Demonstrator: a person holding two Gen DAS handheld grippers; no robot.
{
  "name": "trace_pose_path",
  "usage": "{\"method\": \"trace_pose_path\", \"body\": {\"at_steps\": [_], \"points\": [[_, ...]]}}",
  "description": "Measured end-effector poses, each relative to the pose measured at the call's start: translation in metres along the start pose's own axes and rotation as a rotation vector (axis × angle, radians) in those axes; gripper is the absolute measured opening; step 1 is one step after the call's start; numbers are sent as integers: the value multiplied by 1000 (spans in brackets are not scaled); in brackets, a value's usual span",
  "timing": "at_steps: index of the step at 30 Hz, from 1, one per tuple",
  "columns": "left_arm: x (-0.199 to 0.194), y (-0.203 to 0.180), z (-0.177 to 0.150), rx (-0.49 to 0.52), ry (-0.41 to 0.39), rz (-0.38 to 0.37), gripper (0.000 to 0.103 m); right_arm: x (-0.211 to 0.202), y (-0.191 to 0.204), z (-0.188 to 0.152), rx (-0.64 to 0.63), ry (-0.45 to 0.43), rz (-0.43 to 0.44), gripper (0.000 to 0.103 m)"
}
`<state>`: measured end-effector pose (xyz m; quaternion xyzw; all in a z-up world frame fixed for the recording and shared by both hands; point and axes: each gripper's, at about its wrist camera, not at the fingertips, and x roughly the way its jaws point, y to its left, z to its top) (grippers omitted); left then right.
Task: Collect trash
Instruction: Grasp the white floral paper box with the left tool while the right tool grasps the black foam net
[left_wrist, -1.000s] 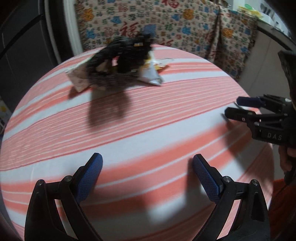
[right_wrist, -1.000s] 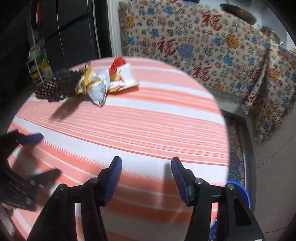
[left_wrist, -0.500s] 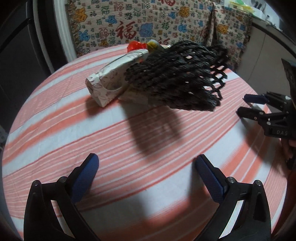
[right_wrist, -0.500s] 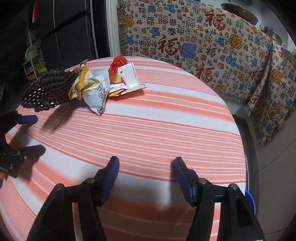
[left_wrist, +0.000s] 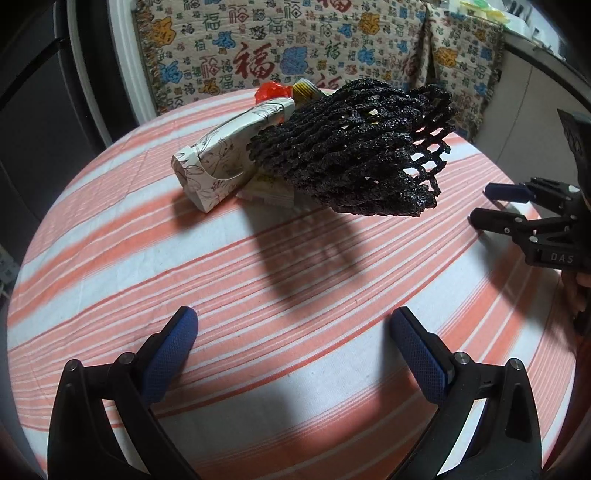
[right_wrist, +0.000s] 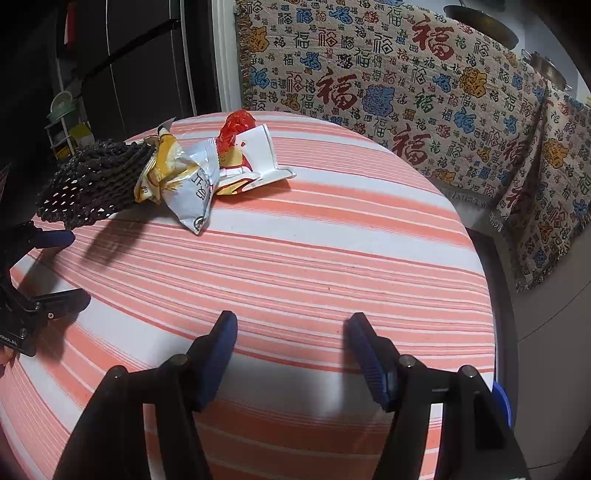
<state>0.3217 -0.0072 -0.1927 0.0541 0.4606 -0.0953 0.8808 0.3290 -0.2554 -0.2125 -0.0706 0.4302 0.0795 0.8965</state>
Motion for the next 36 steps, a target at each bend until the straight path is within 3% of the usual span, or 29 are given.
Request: {"method": "trace_pose_path", "body": {"at_steps": [6, 12, 17, 20, 22, 23, 24, 25, 27, 32, 36], "points": [[-2, 13, 3, 49, 33, -40, 103, 1, 0, 1, 1, 0, 1, 65], [6, 69, 29, -34, 7, -34, 99, 1, 0, 1, 1, 1, 2, 65], [16, 67, 59, 105, -57, -1, 96, 1, 0, 1, 2, 1, 3, 65], [25, 57, 69, 192, -75, -15, 84, 2, 0, 1, 4, 1, 6, 65], [24, 53, 74, 213, -94, -53, 70, 3, 1, 1, 5, 1, 7, 66], [24, 53, 77, 206, -97, -62, 67, 2, 0, 1, 4, 1, 6, 66], [21, 52, 78, 194, -107, -70, 53, 2, 0, 1, 4, 1, 7, 66], [18, 54, 79, 175, -115, -86, 48, 2, 0, 1, 4, 1, 7, 66], [10, 56, 74, 143, -131, -113, 46, 2, 0, 0, 4, 1, 7, 66], [-11, 57, 58, 45, -126, -76, 42, 3, -1, 0, 3, 0, 13, 66], [-36, 58, 25, -114, -75, -31, 42, 3, -1, 0, -3, 3, 18, 65]]}}
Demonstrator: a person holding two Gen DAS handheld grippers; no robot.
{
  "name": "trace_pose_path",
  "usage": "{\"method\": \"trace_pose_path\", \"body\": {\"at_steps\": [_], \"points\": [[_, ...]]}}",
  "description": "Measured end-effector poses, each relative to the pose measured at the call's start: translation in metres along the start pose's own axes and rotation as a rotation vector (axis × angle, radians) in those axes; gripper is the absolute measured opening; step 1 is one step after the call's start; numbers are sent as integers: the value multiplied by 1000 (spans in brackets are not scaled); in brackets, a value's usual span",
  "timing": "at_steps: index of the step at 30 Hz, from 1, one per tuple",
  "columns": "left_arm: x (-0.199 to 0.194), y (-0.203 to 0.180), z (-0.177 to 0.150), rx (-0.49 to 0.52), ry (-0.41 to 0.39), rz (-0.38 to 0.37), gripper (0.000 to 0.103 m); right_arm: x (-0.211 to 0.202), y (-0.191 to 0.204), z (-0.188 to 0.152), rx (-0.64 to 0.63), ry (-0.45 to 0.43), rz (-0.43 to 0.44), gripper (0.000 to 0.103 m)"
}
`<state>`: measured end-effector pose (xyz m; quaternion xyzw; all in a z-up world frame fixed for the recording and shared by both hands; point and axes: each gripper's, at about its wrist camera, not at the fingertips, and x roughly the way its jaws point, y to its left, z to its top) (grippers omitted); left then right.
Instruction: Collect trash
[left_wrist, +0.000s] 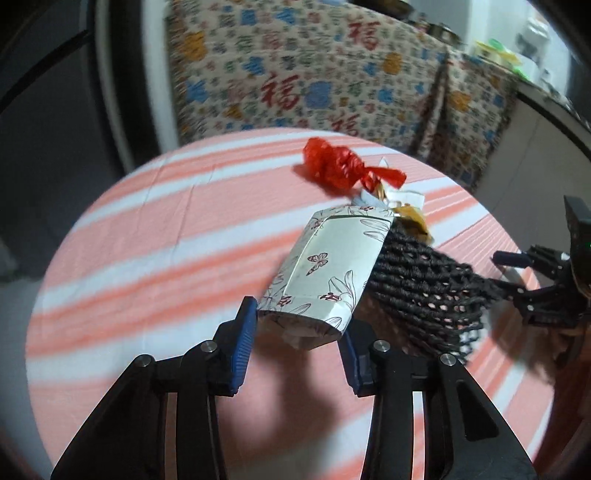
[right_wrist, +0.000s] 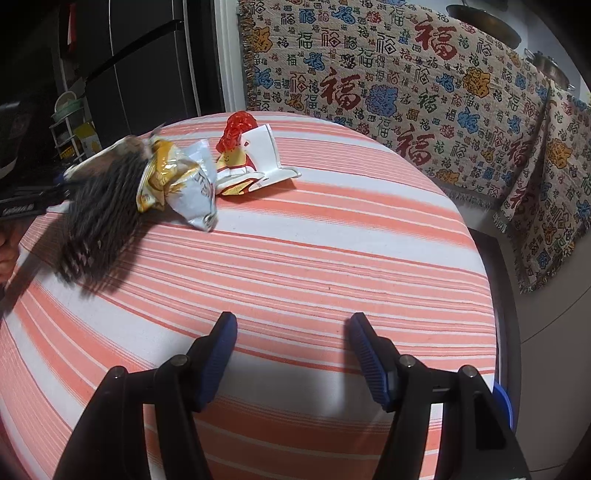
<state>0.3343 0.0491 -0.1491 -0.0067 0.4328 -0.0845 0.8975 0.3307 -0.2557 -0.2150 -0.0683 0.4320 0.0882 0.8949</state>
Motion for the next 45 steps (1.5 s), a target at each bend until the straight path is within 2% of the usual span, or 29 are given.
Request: {"method": "trace_pose_path", "body": {"at_steps": [2, 5, 8, 10, 12, 15, 16, 17, 18, 19, 25, 28, 29, 30, 31, 32, 36, 37, 39, 41, 43, 45], "points": [[-14, -2, -21, -56, 18, 23, 42, -6, -1, 1, 24, -14, 30, 65], [-33, -6, -49, -100, 18, 48, 43, -26, 7, 7, 24, -94, 95, 65], [-39, -8, -62, -102, 19, 62, 44, -48, 28, 13, -9, -172, 234, 65], [-38, -12, -65, -78, 18, 71, 47, -53, 48, 15, -49, -173, 349, 65], [-37, -15, -65, -54, 17, 77, 48, -48, 70, 14, -103, -146, 396, 65], [-37, -13, -64, -57, 19, 54, 53, -37, 101, 8, -196, -112, 380, 65], [-37, -12, -64, -54, 19, 43, 57, -34, 105, 8, -213, -106, 373, 58], [-35, -11, -63, -52, 23, 32, 60, -29, 110, 8, -213, -94, 361, 32], [-35, -10, -65, -52, 27, 15, 64, -28, 107, 8, -209, -90, 360, 18], [-34, -10, -65, -53, 28, 6, 68, -26, 106, 9, -197, -80, 358, 11], [-33, -15, -63, -37, 12, -31, 85, -40, 63, 4, -112, -55, 239, 10], [-30, -16, -58, -38, -5, -14, 89, -45, 41, -4, -96, -27, 182, 13], [-26, -16, -55, -40, -2, -2, 90, -46, 36, -8, -102, -15, 189, 19], [-24, -15, -55, -40, 1, 11, 90, -46, 32, -12, -109, -5, 199, 30], [-20, -16, -54, -40, 5, 35, 90, -47, 30, -14, -115, -1, 205, 57], [-16, -16, -53, -39, 8, 52, 90, -50, 28, -18, -126, -10, 207, 72], [4, -14, -52, -45, 63, 89, 92, -57, 32, -20, -198, -39, 212, 73], [7, -15, -51, -31, 54, 134, 95, -56, 35, -21, -218, -36, 203, 73], [11, -11, -51, -37, 65, 159, 101, -49, 43, -23, -265, 3, 186, 73], [13, -6, -51, -52, 68, 167, 103, -38, 50, -23, -295, 53, 162, 73], [13, -1, -51, -58, 70, 168, 103, -28, 56, -27, -304, 111, 182, 76], [11, 3, -52, -59, 78, 167, 102, -27, 60, -27, -301, 93, 187, 78]]}}
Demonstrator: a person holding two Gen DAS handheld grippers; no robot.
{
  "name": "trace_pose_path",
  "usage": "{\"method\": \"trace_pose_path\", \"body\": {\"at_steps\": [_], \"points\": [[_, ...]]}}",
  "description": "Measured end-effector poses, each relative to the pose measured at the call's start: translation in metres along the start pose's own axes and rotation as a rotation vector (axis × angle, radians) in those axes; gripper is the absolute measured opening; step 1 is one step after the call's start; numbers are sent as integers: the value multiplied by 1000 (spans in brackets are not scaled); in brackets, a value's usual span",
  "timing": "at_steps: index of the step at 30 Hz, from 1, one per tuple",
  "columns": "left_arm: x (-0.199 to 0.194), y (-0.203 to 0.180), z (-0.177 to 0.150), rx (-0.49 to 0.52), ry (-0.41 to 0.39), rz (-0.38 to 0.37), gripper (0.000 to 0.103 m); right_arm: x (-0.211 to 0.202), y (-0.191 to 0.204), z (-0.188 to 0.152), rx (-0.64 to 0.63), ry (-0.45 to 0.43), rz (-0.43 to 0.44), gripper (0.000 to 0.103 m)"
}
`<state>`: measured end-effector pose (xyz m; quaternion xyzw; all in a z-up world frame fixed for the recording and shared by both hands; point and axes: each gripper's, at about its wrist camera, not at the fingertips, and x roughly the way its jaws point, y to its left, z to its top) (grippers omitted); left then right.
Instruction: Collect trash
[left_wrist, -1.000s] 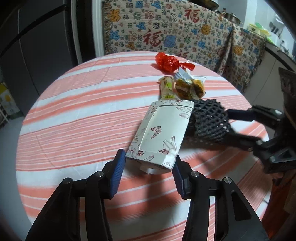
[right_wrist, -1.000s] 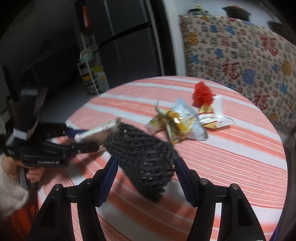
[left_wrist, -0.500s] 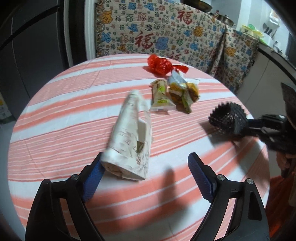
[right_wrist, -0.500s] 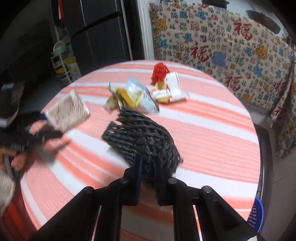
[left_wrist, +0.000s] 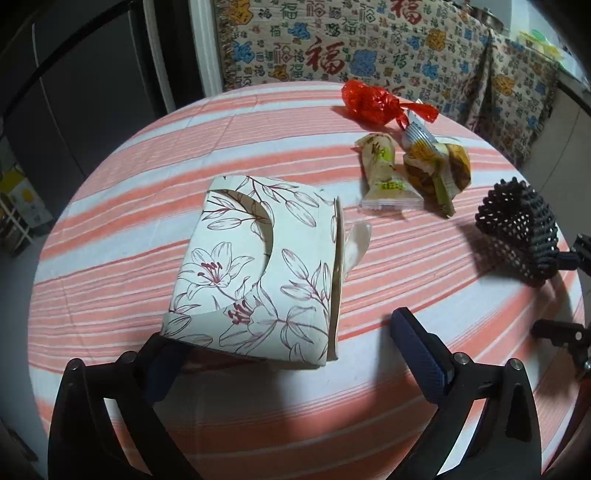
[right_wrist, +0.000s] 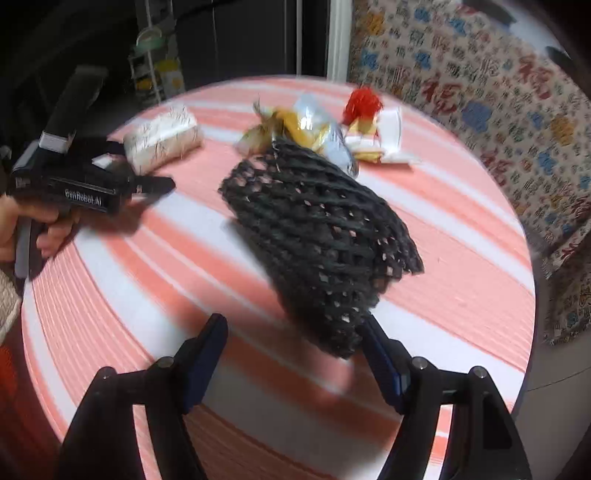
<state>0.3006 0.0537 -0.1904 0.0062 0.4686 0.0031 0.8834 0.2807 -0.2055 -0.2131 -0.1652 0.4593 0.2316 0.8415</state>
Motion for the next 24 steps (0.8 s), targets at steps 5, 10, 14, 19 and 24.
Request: {"method": "trace_pose_path", "body": {"at_steps": [5, 10, 14, 19, 24], "points": [[-11, 20, -11, -10, 18, -27, 102, -6, -5, -2, -30, 21, -1, 77], [-33, 36, -7, -50, -48, -111, 102, -36, -28, -10, -77, -31, -20, 77], [-51, 38, 3, -49, -145, -107, 102, -61, -41, -7, -54, -151, 4, 77], [-40, 12, 13, 83, -149, -71, 102, -65, -37, 13, -39, -279, 68, 77], [-16, 8, 15, 77, -76, -56, 82, -30, -25, 45, -86, -258, 114, 77]]}}
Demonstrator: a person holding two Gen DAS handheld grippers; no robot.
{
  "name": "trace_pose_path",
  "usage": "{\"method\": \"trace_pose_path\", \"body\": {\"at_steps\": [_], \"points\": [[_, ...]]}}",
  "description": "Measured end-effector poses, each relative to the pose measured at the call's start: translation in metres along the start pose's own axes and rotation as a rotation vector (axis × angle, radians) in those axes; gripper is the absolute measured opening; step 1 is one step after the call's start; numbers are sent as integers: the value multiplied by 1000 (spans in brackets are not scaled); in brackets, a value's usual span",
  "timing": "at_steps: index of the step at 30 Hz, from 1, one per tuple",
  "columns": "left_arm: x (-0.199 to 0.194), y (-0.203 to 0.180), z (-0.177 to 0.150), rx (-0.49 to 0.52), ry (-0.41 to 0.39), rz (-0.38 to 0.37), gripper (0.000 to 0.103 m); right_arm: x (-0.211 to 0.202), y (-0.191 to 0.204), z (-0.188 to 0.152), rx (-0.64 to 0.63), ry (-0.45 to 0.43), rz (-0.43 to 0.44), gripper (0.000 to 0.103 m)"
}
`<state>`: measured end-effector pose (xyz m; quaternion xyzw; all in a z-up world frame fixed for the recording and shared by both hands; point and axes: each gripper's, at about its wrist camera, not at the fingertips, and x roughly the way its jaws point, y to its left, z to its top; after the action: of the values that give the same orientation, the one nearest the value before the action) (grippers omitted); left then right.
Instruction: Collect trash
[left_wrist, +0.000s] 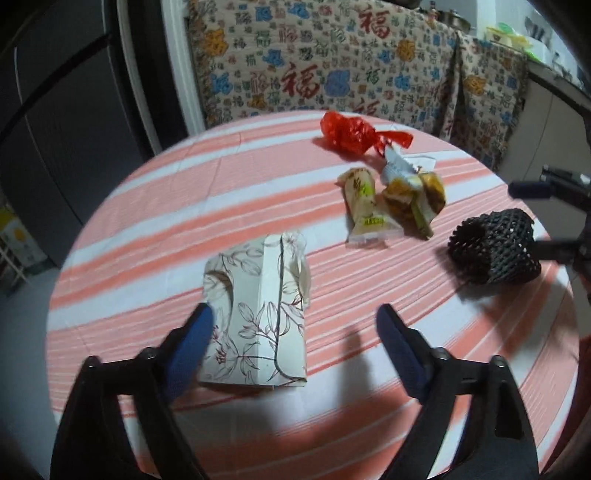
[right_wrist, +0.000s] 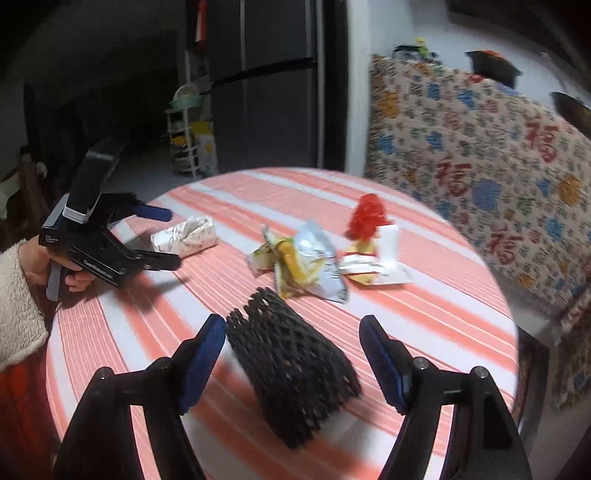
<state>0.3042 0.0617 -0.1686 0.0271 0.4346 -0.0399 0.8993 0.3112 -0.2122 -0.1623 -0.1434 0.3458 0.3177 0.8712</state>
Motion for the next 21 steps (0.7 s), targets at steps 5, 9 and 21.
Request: {"method": "trace_pose_path", "body": {"at_steps": [5, 9, 21], "points": [[-10, 20, -4, -77, -17, -23, 43, 29, 2, -5, 15, 171, 8, 10], [-16, 31, -7, -156, -29, -84, 40, 13, 1, -11, 119, 173, -13, 9], [-37, 0, -8, -200, -83, -183, 37, -39, -25, -30, 383, 39, -80, 9]]}}
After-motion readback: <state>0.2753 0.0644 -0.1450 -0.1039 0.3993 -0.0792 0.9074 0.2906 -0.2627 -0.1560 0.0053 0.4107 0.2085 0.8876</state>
